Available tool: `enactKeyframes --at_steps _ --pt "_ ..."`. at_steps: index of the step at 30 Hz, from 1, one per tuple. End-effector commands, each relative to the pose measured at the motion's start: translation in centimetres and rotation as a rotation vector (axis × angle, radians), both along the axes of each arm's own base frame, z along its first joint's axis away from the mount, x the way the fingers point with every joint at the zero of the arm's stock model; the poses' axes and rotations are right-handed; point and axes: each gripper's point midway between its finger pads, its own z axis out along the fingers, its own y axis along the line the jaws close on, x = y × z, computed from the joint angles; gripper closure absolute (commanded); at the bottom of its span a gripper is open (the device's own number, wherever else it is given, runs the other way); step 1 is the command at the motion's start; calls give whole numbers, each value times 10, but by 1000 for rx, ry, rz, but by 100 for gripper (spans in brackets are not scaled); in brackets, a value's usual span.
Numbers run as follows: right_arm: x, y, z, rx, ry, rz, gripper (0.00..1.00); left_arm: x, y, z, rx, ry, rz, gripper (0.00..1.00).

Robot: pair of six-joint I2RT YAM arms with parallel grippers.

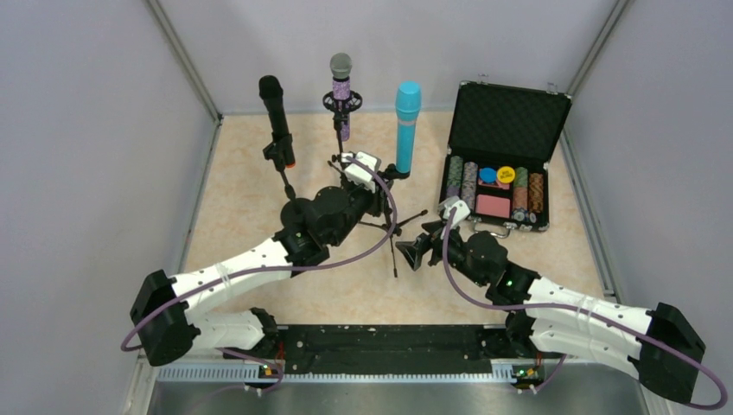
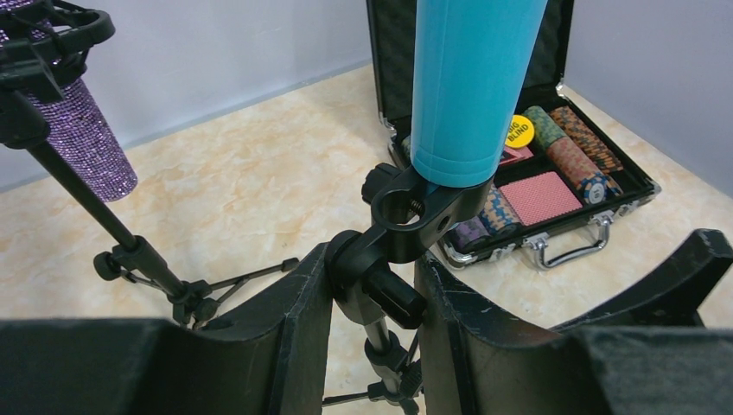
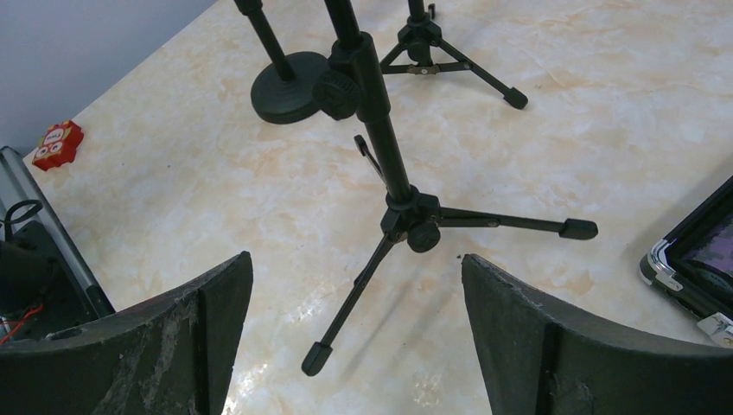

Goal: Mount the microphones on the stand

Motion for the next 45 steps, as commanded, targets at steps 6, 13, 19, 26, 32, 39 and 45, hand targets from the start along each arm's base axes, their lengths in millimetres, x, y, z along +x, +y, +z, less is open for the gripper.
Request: enactKeyframes --at_steps 6,13,19,26,32,39,45 --pt "-1 -1 7 26 -13 -10 12 23 7 50 -119 -137 84 100" --pt "-1 1 6 39 -8 -2 12 38 8 37 -81 -122 129 100" --pt "-1 0 7 35 -12 -8 12 45 9 25 -59 -107 139 100" --pt "-2 -1 1 30 -7 -9 12 44 8 18 -61 -93 125 100" --pt "-1 -2 0 31 -8 -12 12 39 8 20 -70 -101 103 100" --pt "-1 -4 -3 25 -4 -20 12 34 8 22 -65 -108 78 89" --pt "-1 -3 -3 30 -4 -20 12 29 6 23 -73 -98 51 55"
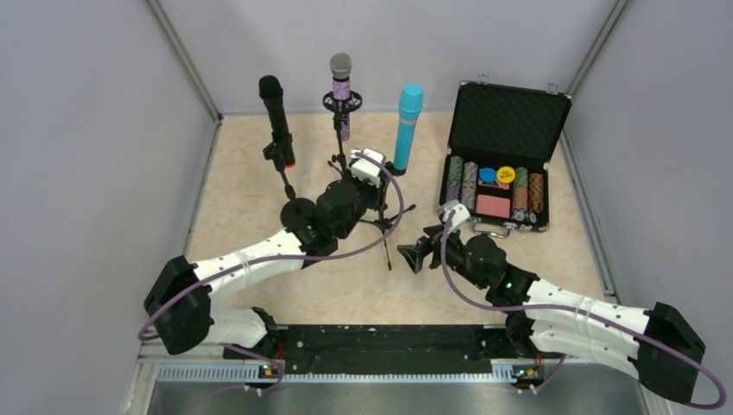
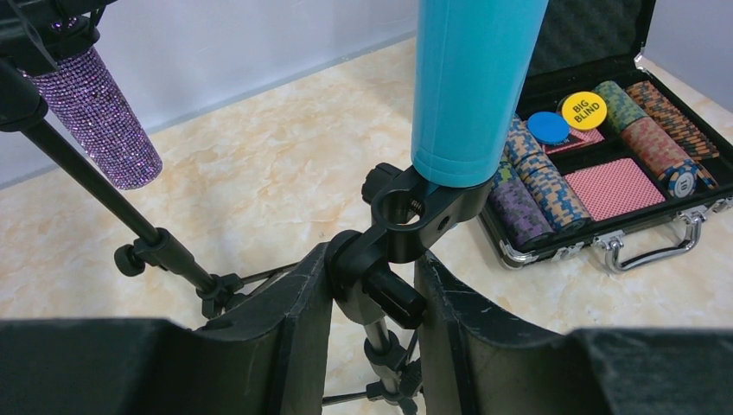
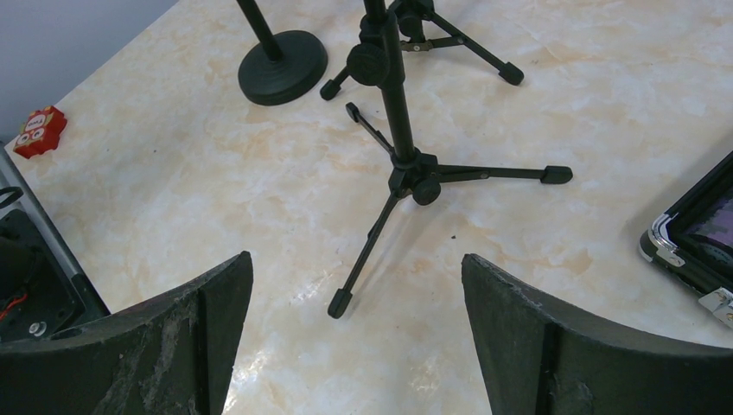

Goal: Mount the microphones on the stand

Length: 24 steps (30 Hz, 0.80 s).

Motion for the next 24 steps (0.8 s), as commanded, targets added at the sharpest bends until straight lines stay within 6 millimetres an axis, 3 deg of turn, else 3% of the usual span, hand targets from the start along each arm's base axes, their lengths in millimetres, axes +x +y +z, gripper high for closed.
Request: enactKeyframes --at_steps 1,5,10,19,24 --pt "0 2 14 50 -27 -6 12 -6 1 57 -155 -109 -26 51" --pt "1 1 14 48 -28 -9 12 -11 3 64 -171 -107 -37 28" --pt "1 0 10 47 -22 -16 12 -20 5 77 -207 -108 -64 15" --pt "1 3 14 58 -20 -8 12 -32 16 93 -273 -113 -71 11" --pt "2 7 13 55 -2 -2 11 -43 25 88 -296 -75 -74 11"
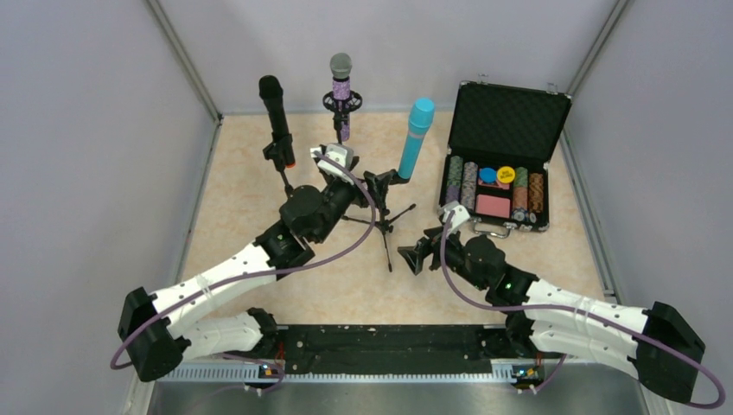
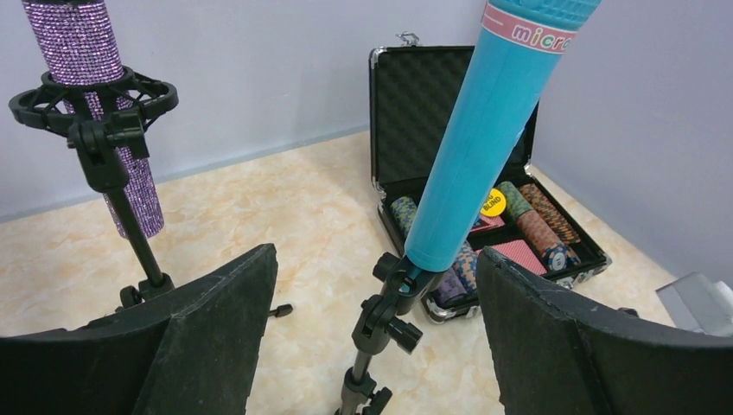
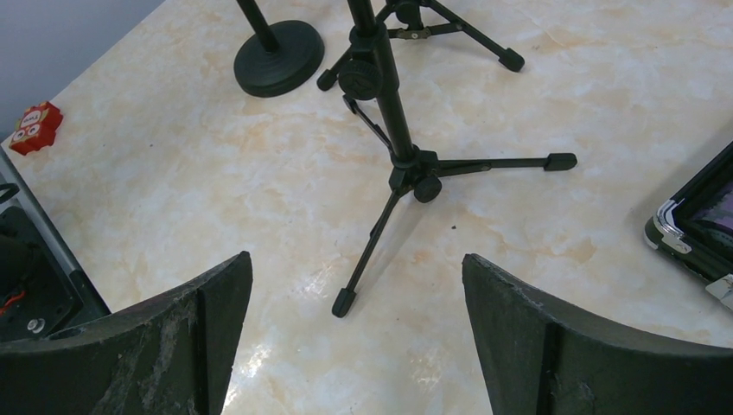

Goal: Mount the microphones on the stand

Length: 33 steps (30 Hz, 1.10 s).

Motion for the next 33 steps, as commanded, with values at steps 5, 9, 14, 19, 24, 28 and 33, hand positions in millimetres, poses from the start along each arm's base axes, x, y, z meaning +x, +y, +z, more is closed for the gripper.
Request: enactKeyframes --at_steps 5,9,14,19,24,28,33 --pt "5 12 9 64 72 33 9 -24 20 -17 -45 95 -17 9" --pt "11 5 3 124 158 53 9 -35 35 -58 -21 220 12 9" --pt "24 -22 -2 162 206 -5 8 -50 71 -124 45 377 126 9" --pt "44 -65 -12 207 275 -149 5 -58 110 -154 91 421 264 8" --pt "60 -108 -24 217 331 -315 4 -52 144 -155 112 328 410 8" --pt "71 -130 -21 145 312 -401 4 -42 170 -152 204 239 540 6" --pt "85 -152 -10 47 232 -498 1 -19 190 -152 276 204 621 4"
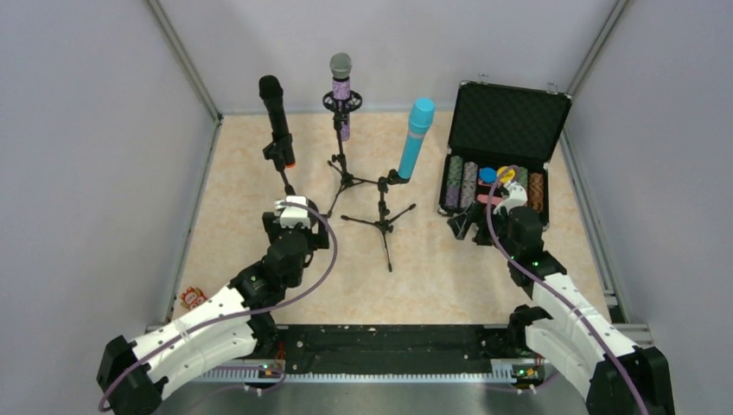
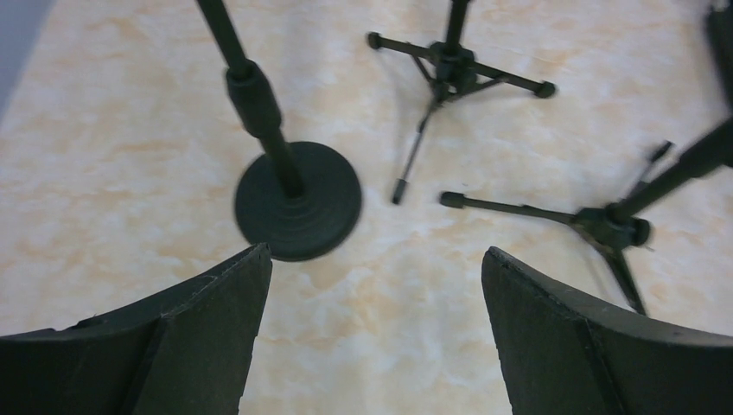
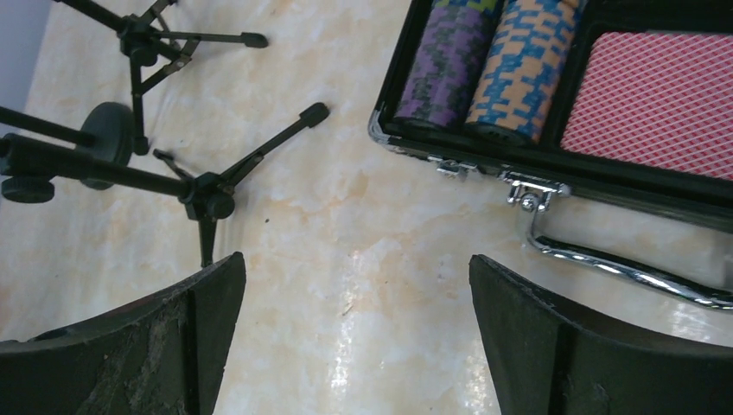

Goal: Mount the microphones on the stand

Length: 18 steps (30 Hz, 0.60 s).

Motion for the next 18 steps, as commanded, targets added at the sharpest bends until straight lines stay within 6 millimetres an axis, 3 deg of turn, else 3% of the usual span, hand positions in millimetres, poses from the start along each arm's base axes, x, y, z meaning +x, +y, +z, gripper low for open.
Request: enactKeyframes --at_steps 1,9,11,18 --pt "22 -24 30 -124 -102 -89 1 24 24 13 64 -80 97 4" --pt "28 -78 21 -318 -134 -315 1 42 54 -6 44 -148 124 4" --pt "26 -85 14 -331 -169 -345 1 43 65 -13 74 -160 135 3" --pt "28 -101 28 -401 -386 -402 1 47 80 -33 67 -228 96 3"
